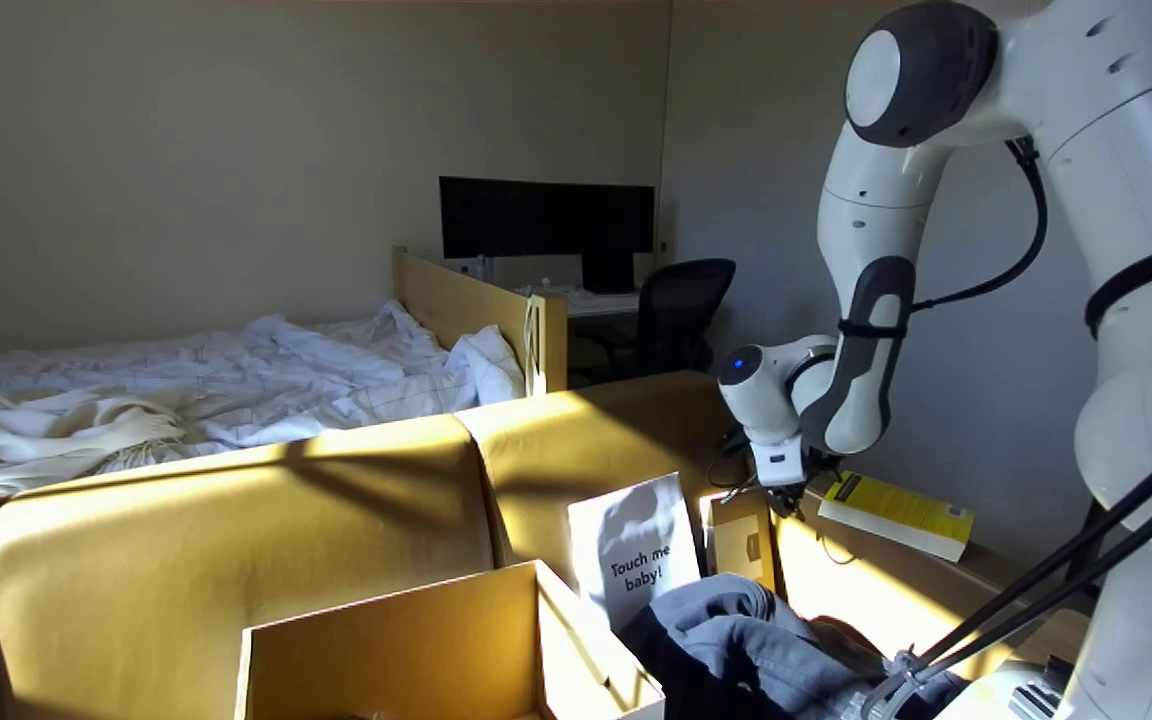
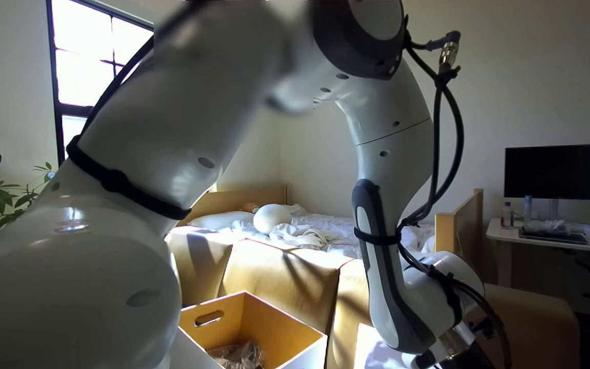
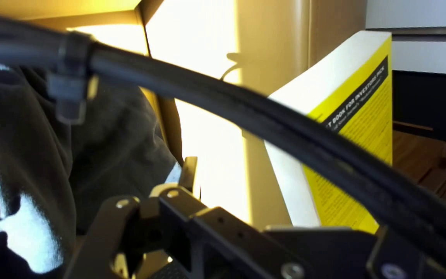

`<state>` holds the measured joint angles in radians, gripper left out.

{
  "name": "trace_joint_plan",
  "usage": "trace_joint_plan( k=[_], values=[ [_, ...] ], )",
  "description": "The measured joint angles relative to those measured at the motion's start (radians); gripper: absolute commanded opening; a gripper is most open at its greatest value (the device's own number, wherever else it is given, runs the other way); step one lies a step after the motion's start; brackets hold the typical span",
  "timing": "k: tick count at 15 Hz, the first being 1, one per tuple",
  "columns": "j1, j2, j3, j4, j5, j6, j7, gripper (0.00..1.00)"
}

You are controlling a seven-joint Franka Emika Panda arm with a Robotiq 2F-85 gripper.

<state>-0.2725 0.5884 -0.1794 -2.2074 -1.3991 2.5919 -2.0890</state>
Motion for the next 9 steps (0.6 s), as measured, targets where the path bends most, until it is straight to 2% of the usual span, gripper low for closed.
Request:
trace_joint_plan(
  k=[6,9],
  values=[
    [0.031,0.109,-0.02,0.14,-0.353,-0.077,0.464,1.0],
    [0.031,0.142,-0.016,0.14,-0.418,-0.14,0.592,1.0]
  ],
)
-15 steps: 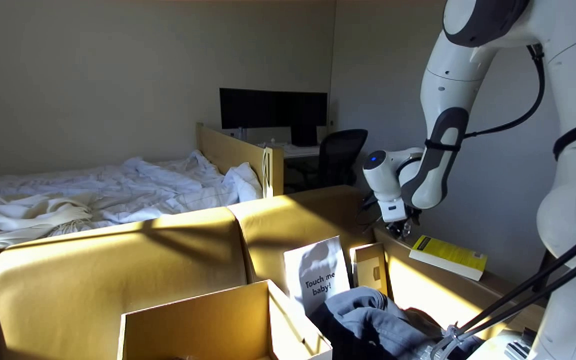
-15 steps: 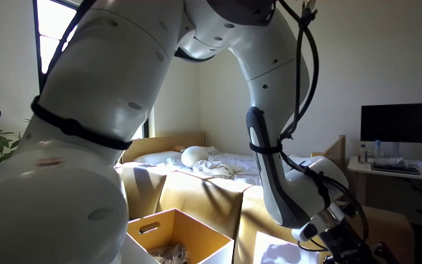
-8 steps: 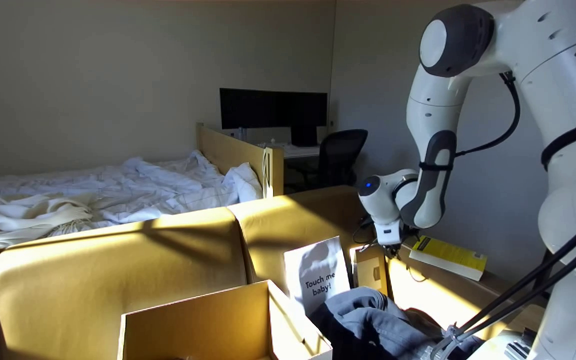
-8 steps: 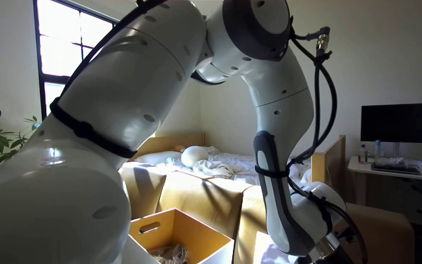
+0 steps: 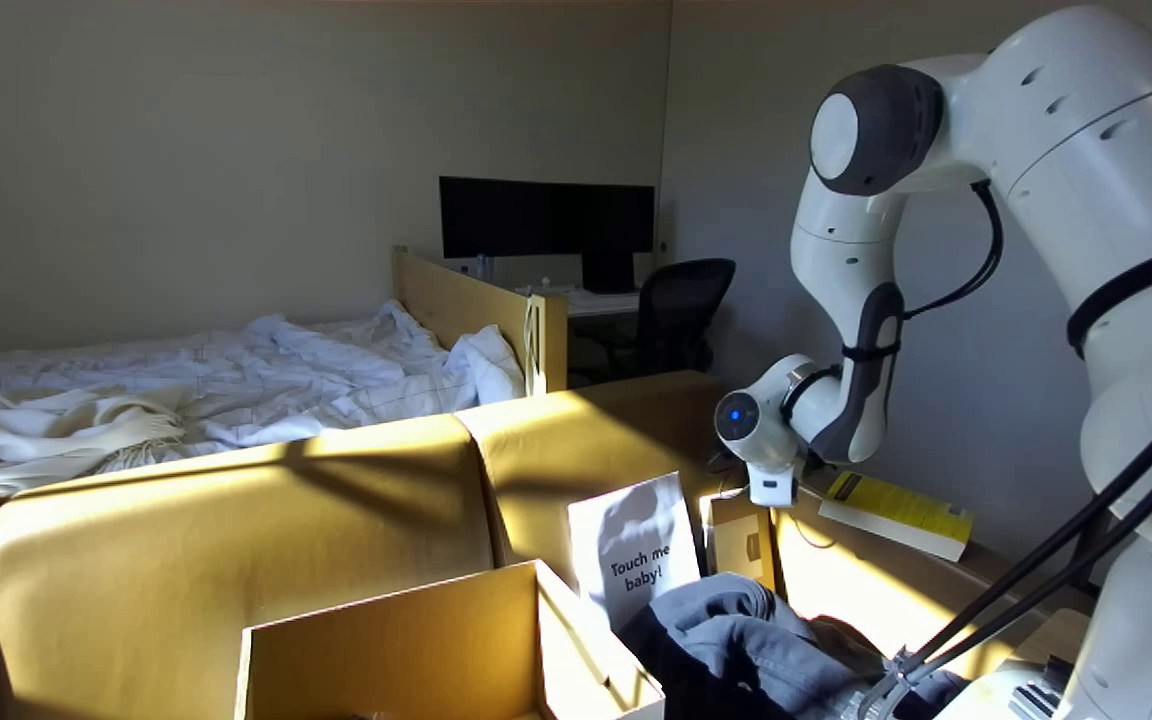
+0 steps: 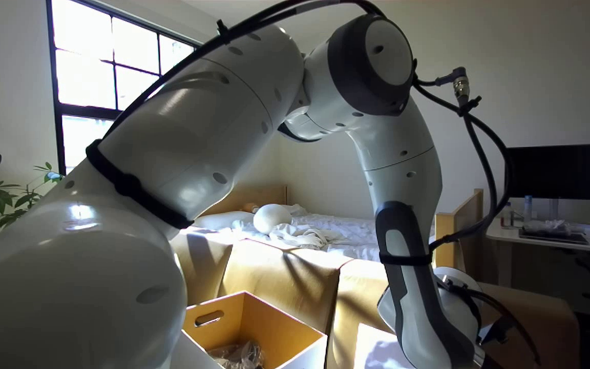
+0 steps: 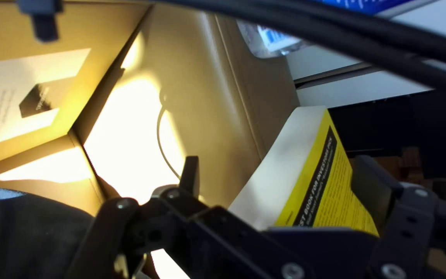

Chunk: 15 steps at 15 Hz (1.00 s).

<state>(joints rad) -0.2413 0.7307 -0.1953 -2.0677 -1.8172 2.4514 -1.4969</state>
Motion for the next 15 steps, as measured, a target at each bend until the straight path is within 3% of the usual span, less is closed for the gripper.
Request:
trace_joint_plan(
  k=[15],
  values=[
    [-0.003,0.041,0.009,-0.049,-0.003,-0.102,0.086,1.0]
  ],
)
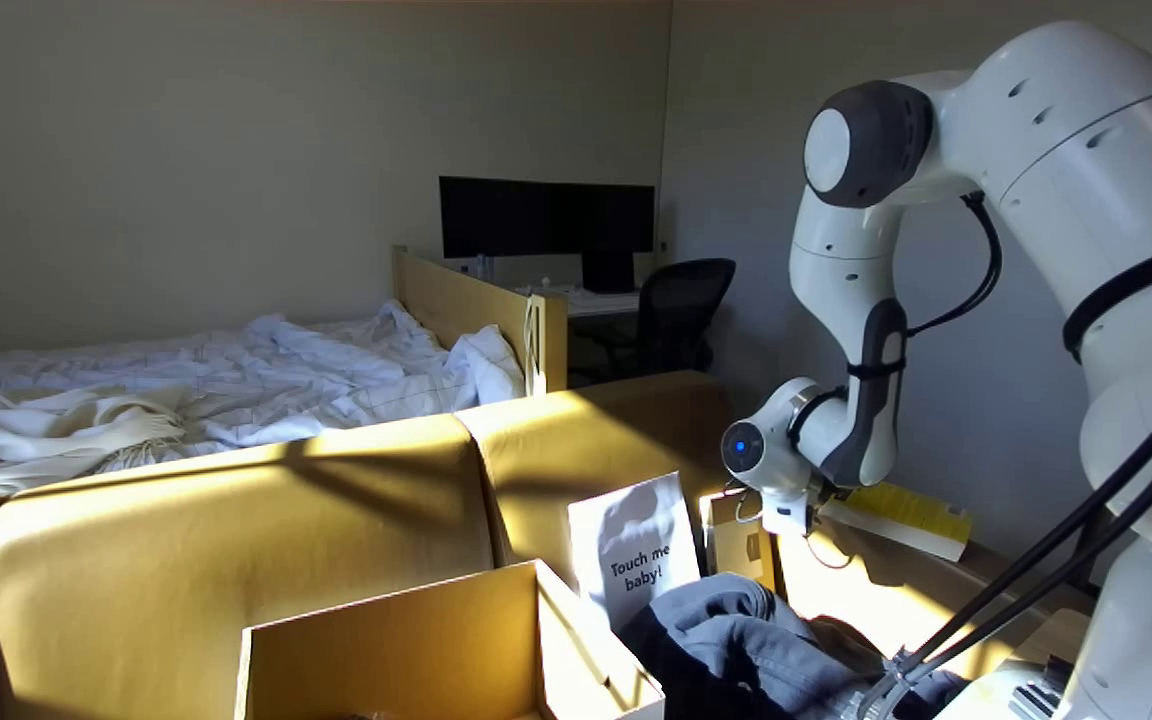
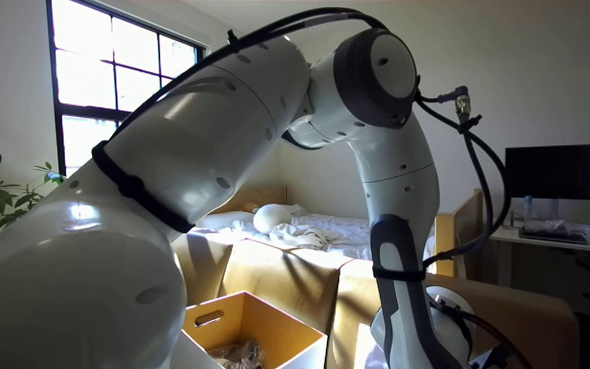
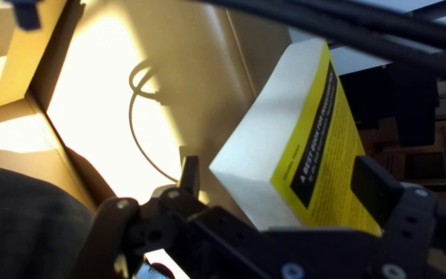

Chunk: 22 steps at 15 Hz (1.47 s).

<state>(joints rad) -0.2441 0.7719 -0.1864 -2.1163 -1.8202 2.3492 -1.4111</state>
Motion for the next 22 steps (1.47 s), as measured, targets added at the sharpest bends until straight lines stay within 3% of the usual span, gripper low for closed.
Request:
trace_joint_plan(
  k=[9,10,11,18,22],
  values=[
    [0.0,0.056,0.0,0.032,-0.039,-0.102,0.056,1.0],
    [0.001,0.062,0.0,0.039,-0.047,-0.115,0.066,0.75],
    [0.001,0.067,0.0,0.045,-0.058,-0.124,0.076,0.73],
    [0.004,0.085,0.0,0.049,-0.093,-0.149,0.085,0.28],
    [0.013,0.075,0.0,0.048,-0.093,-0.168,0.084,0.14]
  ],
)
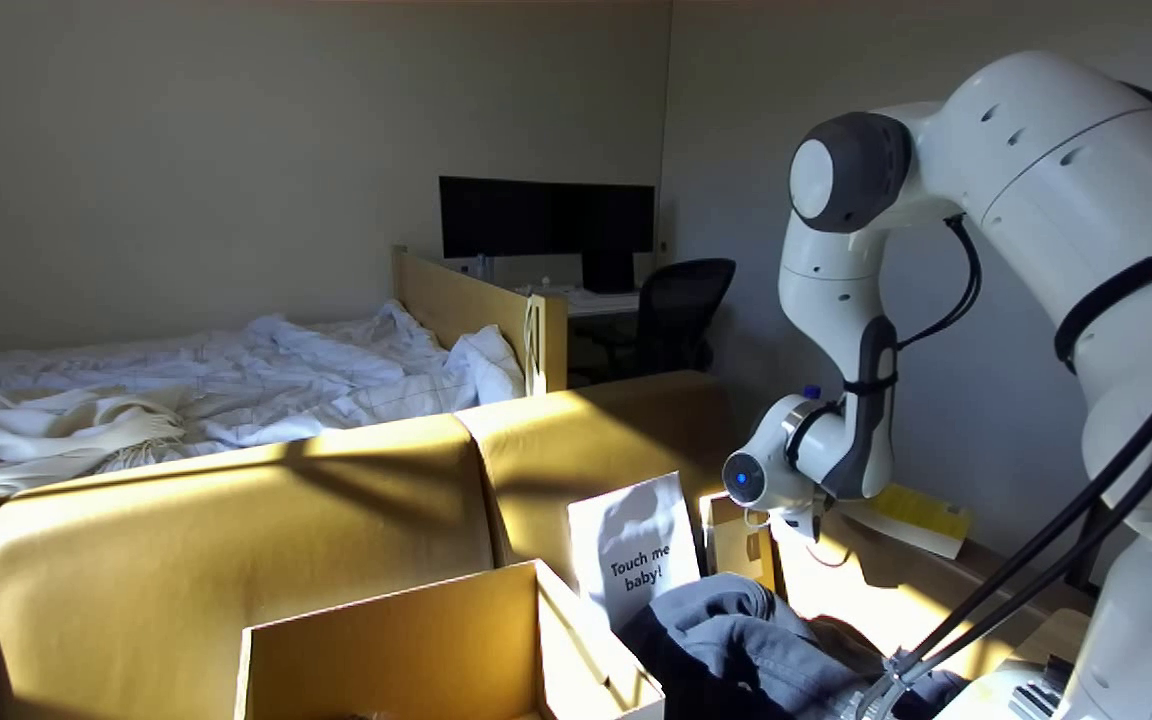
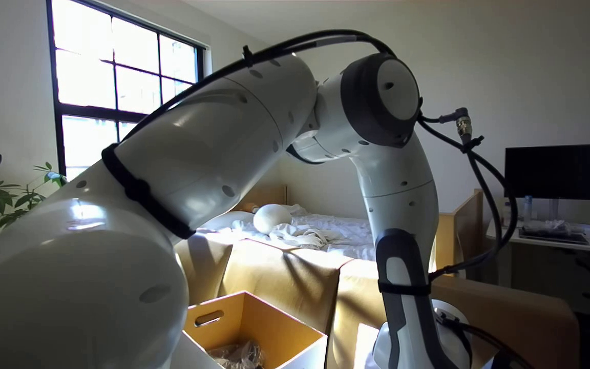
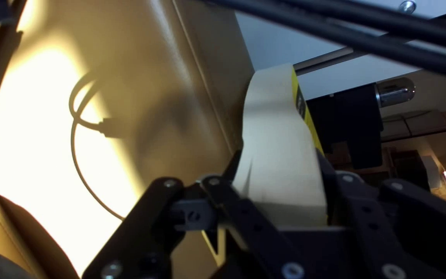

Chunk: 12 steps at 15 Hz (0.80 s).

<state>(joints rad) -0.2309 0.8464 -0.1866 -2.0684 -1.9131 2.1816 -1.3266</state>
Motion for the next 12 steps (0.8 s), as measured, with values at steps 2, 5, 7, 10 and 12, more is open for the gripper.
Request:
trace_joint_plan(
  k=[2,5,7,10,12],
  values=[
    [0.006,-0.015,0.004,-0.007,-0.005,0.001,0.0,0.12],
    [0.022,-0.076,0.016,-0.054,-0.013,0.033,-0.005,0.12],
    [0.036,-0.142,0.02,-0.108,-0.013,0.064,-0.014,0.12],
    [0.05,-0.258,0.022,-0.202,-0.013,0.109,-0.052,0.12],
    [0.053,-0.347,0.024,-0.27,-0.013,0.15,-0.098,0.12]
  ],
)
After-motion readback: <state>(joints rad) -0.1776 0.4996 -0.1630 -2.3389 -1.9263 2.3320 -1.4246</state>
